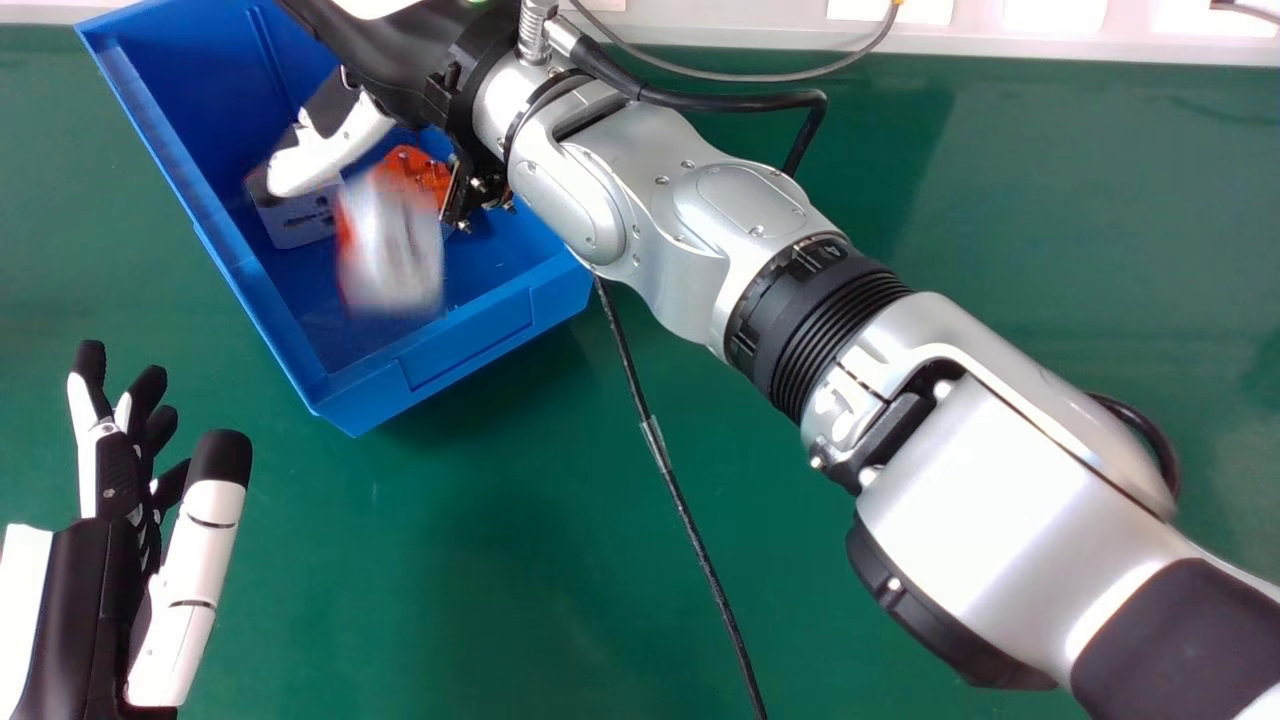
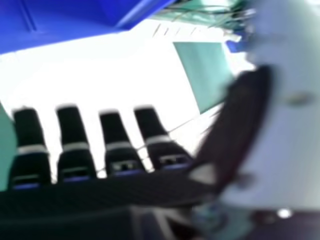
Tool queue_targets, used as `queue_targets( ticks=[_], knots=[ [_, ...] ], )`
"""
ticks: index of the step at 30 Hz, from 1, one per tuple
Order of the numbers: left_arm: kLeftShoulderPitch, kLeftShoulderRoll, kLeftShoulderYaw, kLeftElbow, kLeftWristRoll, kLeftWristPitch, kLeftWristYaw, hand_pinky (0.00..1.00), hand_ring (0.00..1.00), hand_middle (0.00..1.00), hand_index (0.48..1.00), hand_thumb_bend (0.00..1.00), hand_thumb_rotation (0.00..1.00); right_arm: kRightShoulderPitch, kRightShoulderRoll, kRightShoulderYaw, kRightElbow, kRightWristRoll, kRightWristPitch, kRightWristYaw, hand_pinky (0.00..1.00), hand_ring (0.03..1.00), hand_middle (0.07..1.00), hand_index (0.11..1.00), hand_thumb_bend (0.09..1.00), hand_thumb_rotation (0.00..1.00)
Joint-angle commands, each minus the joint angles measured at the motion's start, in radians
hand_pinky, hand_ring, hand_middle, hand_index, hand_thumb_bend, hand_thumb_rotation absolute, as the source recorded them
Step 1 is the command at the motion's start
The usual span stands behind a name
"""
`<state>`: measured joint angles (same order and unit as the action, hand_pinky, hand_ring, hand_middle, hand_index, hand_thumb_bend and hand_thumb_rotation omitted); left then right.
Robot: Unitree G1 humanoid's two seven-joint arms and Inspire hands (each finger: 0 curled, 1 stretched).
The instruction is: Pick all objects and put in blue box
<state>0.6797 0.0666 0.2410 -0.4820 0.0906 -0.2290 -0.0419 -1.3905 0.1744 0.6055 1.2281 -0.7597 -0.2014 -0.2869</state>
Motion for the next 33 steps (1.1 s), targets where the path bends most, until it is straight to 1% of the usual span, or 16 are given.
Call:
queue_targets(
  ticks=[1, 5, 9, 14, 18, 20, 23, 25, 30, 32, 33],
  knots=[
    [0.000, 0.000, -0.001, -0.022, 0.009, -0.010, 0.007, 0.91, 0.97, 0.98, 0.998, 0.66, 0.95, -0.029, 0.026, -0.004, -0.019, 0.007, -0.001, -0.014, 0.94, 0.999, 0.999, 0.999, 0.740, 0.79],
    [-0.005, 0.002, -0.002, -0.022, 0.009, -0.003, 0.005, 0.91, 0.97, 0.99, 0.999, 0.67, 0.96, -0.025, 0.026, -0.001, -0.018, 0.004, 0.005, -0.023, 0.95, 1.000, 1.000, 1.000, 0.746, 0.80],
    [-0.012, 0.006, 0.002, -0.015, 0.007, -0.002, 0.003, 0.91, 0.97, 0.99, 0.999, 0.68, 0.96, -0.018, 0.025, -0.007, -0.024, 0.010, 0.010, -0.026, 0.95, 1.000, 1.000, 1.000, 0.748, 0.80],
    [-0.021, 0.009, 0.003, -0.006, 0.006, -0.003, 0.001, 0.91, 0.97, 0.99, 1.000, 0.68, 0.96, 0.003, 0.016, -0.013, -0.041, 0.022, 0.007, -0.030, 0.95, 1.000, 1.000, 1.000, 0.722, 0.79],
    [-0.028, 0.010, 0.005, -0.004, 0.006, 0.003, 0.001, 0.91, 0.97, 0.99, 1.000, 0.68, 0.96, 0.045, -0.005, -0.015, -0.082, 0.021, -0.009, -0.058, 0.95, 1.000, 1.000, 1.000, 0.676, 0.77],
    [-0.030, 0.011, 0.006, -0.001, 0.004, 0.003, 0.000, 0.91, 0.97, 0.99, 1.000, 0.68, 0.96, 0.082, -0.023, -0.012, -0.130, 0.014, -0.014, -0.077, 0.95, 1.000, 1.000, 1.000, 0.656, 0.76],
    [-0.036, 0.016, 0.013, 0.009, -0.004, 0.002, -0.003, 0.91, 0.97, 0.99, 1.000, 0.68, 0.96, 0.159, -0.055, -0.009, -0.234, 0.001, -0.020, -0.098, 0.95, 1.000, 1.000, 1.000, 0.633, 0.76],
    [-0.039, 0.020, 0.017, 0.014, -0.008, 0.002, -0.005, 0.91, 0.97, 0.99, 1.000, 0.68, 0.96, 0.240, -0.088, -0.007, -0.349, -0.010, -0.017, -0.101, 0.95, 1.000, 1.000, 1.000, 0.623, 0.76],
    [-0.049, 0.033, 0.030, 0.029, -0.016, 0.000, -0.008, 0.92, 0.97, 0.99, 1.000, 0.68, 0.96, 0.534, -0.207, -0.009, -0.734, -0.053, 0.004, -0.079, 0.98, 1.000, 1.000, 1.000, 0.580, 0.77],
    [-0.052, 0.037, 0.034, 0.034, -0.018, -0.001, -0.009, 0.92, 0.97, 0.99, 1.000, 0.67, 0.96, 0.624, -0.241, -0.015, -0.841, -0.066, 0.012, -0.067, 0.98, 1.000, 1.000, 1.000, 0.578, 0.78],
    [-0.053, 0.038, 0.037, 0.036, -0.019, -0.002, -0.010, 0.92, 0.97, 0.99, 1.000, 0.66, 0.96, 0.668, -0.258, -0.018, -0.890, -0.071, 0.016, -0.061, 0.99, 1.000, 1.000, 1.000, 0.563, 0.79]
  ],
)
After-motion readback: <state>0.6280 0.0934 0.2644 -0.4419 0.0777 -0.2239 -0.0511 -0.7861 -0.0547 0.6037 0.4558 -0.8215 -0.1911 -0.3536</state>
